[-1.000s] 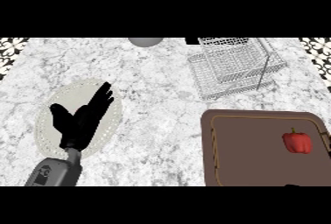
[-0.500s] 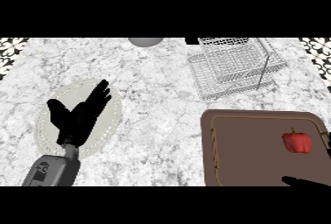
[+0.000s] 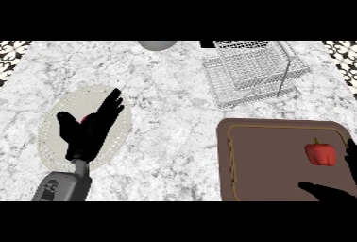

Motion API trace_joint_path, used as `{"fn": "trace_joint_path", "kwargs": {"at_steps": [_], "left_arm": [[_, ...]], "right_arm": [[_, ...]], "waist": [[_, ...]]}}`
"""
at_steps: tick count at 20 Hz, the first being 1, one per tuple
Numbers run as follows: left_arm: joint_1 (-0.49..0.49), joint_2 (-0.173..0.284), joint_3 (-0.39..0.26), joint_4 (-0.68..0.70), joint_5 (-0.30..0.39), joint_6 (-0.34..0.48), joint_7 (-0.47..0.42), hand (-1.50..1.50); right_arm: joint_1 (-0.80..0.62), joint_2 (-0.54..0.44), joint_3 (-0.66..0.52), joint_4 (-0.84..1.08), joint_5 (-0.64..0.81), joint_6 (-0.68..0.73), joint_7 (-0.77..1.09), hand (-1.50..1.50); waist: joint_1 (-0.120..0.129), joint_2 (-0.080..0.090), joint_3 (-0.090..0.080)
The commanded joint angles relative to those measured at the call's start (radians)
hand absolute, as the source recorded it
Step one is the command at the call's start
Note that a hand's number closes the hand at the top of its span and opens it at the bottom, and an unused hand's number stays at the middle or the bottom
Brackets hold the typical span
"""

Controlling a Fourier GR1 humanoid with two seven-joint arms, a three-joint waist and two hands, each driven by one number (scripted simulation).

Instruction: Pick the bell pepper from the tray and place it in the tiered basket

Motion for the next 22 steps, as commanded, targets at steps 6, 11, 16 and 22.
{"fn": "trace_joint_path", "kwargs": {"at_steps": [6, 11, 16, 22], "left_arm": [[-0.053, -0.034, 0.041, 0.027, -0.024, -0.007, 0.013, 0.0], [-0.039, -0.046, 0.032, 0.003, -0.025, -0.032, 0.04, 0.0], [0.011, -0.045, 0.024, -0.027, -0.044, -0.026, 0.033, 0.0], [-0.065, -0.033, 0.073, 0.0, -0.029, -0.029, 0.048, 0.0]], "right_arm": [[-0.151, -0.007, -0.037, 0.269, 0.007, -0.023, -0.111, -1.5], [-0.185, 0.005, -0.009, 0.298, 0.046, -0.053, -0.112, -1.5], [-0.208, 0.007, 0.001, 0.401, 0.043, -0.037, -0.219, -1.5], [-0.245, 0.017, 0.017, 0.384, 0.052, -0.06, -0.302, 1.5]], "waist": [[0.002, 0.001, 0.0], [0.002, 0.001, 0.0], [0.008, 0.001, 0.001], [0.003, 0.001, 0.0]]}}
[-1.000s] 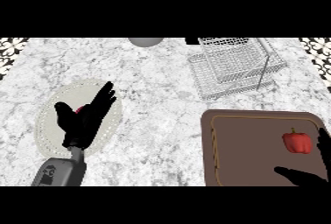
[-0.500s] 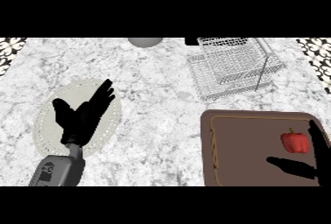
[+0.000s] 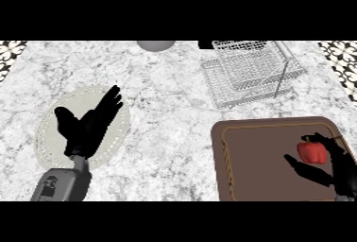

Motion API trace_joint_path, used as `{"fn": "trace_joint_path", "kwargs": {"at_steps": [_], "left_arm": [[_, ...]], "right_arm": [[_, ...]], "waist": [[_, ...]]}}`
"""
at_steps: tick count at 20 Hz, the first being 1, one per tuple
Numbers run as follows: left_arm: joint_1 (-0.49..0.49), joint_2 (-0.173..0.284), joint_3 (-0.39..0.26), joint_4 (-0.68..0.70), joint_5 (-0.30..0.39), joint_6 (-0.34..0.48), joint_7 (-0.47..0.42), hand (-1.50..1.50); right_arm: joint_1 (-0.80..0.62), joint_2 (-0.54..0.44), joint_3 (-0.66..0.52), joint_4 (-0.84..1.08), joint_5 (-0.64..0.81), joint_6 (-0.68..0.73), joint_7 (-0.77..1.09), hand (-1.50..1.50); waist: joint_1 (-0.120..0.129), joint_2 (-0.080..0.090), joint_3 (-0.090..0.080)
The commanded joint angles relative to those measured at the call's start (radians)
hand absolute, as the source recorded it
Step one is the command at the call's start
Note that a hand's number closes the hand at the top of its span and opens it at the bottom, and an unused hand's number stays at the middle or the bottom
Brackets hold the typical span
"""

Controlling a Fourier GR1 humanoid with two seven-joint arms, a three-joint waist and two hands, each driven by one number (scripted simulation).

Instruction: Pick the bell pepper from the tray and place it in the tiered basket

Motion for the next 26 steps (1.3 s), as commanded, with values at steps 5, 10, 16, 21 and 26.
{"fn": "trace_joint_path", "kwargs": {"at_steps": [5, 10, 16, 21, 26], "left_arm": [[0.03, -0.04, -0.014, -0.033, -0.016, 0.016, 0.015, 0.0], [0.024, -0.028, -0.022, -0.005, -0.024, -0.01, -0.014, 0.0], [-0.023, -0.007, 0.018, 0.031, -0.012, -0.019, -0.031, 0.0], [0.018, -0.013, 0.022, 0.026, -0.016, -0.019, -0.032, 0.0], [0.071, -0.007, 0.008, -0.09, -0.029, 0.01, 0.036, 0.0]], "right_arm": [[-0.083, 0.031, 0.041, 0.048, 0.047, -0.069, 0.003, 1.5], [-0.014, -0.173, 0.12, 0.057, 0.25, -0.012, 0.014, 1.5], [-0.079, -0.429, 0.211, 0.101, 0.44, 0.131, 0.014, 1.5], [-0.073, -0.452, 0.095, -0.151, 0.248, 0.309, 0.074, 1.5], [-0.019, -0.457, -0.05, -0.359, 0.062, 0.392, 0.158, 1.5]], "waist": [[0.011, 0.008, 0.017], [0.032, 0.013, 0.014], [0.024, 0.013, 0.015], [-0.005, 0.005, 0.015], [-0.011, -0.002, 0.015]]}}
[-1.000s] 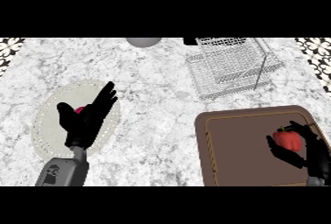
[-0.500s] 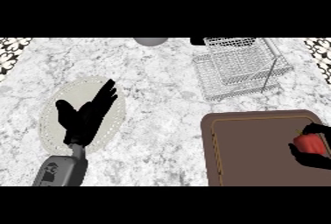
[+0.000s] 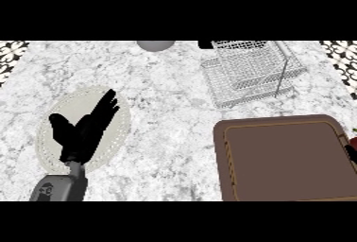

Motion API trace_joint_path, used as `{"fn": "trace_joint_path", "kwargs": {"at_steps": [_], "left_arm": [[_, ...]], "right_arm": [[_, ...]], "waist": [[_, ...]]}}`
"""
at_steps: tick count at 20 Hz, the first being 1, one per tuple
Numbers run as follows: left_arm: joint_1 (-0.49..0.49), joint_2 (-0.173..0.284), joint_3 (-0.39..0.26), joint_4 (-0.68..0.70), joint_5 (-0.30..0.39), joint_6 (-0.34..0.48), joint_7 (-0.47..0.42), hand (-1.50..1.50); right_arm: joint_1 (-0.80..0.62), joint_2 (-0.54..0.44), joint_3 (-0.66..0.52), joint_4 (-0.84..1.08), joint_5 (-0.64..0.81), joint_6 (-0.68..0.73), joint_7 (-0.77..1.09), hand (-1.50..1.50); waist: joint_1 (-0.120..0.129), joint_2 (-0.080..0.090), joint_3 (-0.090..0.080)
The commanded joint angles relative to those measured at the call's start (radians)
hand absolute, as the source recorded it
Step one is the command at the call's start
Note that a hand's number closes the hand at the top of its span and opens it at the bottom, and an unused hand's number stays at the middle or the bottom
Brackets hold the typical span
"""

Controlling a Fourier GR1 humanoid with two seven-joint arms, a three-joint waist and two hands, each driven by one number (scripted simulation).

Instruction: Pick the bell pepper from the tray and place it in the tiered basket

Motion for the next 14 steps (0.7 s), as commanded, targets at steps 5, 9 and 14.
{"fn": "trace_joint_path", "kwargs": {"at_steps": [5, 9, 14], "left_arm": [[-0.04, -0.006, 0.014, 0.013, 0.015, -0.001, 0.031, 0.0], [-0.034, 0.012, 0.031, 0.028, 0.029, -0.031, 0.018, 0.0], [-0.068, -0.062, -0.044, 0.029, -0.049, 0.043, 0.045, 0.0]], "right_arm": [[-0.036, -0.106, -0.255, -0.293, -0.277, 0.16, 0.133, 1.5], [-0.134, -0.127, -0.289, -0.4, -0.344, 0.177, 0.299, 1.5], [-0.287, -0.202, -0.235, -0.407, -0.333, 0.167, 0.442, 1.5]], "waist": [[-0.011, -0.001, 0.0], [0.005, 0.003, 0.001], [0.019, 0.007, 0.001]]}}
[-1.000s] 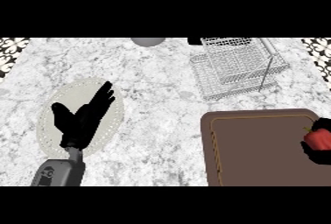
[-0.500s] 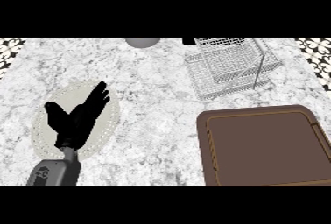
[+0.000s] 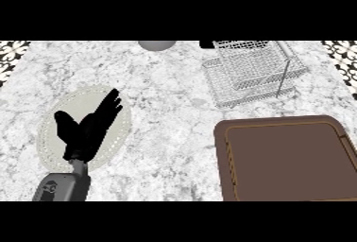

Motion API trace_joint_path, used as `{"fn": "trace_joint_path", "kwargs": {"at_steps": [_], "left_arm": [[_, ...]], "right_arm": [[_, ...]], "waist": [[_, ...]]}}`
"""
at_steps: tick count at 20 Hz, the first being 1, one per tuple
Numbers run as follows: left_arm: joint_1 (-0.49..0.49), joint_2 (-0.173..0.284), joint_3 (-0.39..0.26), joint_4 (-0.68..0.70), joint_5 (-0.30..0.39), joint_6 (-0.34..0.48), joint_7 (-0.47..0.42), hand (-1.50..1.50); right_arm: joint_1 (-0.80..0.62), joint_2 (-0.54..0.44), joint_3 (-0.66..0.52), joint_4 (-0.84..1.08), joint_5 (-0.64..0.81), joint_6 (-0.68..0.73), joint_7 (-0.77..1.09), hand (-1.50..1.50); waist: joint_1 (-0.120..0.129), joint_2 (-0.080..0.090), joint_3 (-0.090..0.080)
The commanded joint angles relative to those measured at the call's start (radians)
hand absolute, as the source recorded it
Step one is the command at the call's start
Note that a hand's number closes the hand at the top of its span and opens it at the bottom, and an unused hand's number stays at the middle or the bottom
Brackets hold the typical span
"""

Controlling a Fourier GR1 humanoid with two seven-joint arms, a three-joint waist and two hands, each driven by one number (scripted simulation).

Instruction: Pick the bell pepper from the tray and place it in the tiered basket

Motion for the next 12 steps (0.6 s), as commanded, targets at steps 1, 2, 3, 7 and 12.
{"fn": "trace_joint_path", "kwargs": {"at_steps": [1, 2, 3, 7, 12], "left_arm": [[0.02, 0.004, 0.007, 0.019, 0.01, -0.031, -0.036, 0.0], [0.063, -0.03, -0.026, -0.036, -0.012, 0.006, -0.027, 0.0], [-0.048, 0.007, 0.014, 0.021, -0.006, -0.004, 0.006, 0.0], [-0.044, -0.044, -0.015, 0.052, -0.019, 0.009, -0.025, 0.0], [-0.019, -0.025, -0.012, 0.032, -0.009, -0.02, -0.02, 0.0]], "right_arm": [[-0.156, -0.086, 0.013, -0.006, -0.06, 0.037, 0.146, 1.5], [-0.146, -0.083, 0.012, -0.064, -0.053, 0.032, 0.188, 1.5], [-0.262, -0.123, 0.094, 0.015, -0.047, 0.023, 0.23, 1.5], [-0.402, -0.149, 0.21, 0.087, -0.011, 0.024, 0.274, 1.5], [-0.588, -0.044, 0.368, 0.29, 0.077, -0.052, 0.287, 1.5]], "waist": [[0.011, 0.003, 0.0], [0.01, 0.001, 0.0], [0.021, 0.005, -0.001], [0.023, 0.006, 0.0], [0.035, 0.008, 0.0]]}}
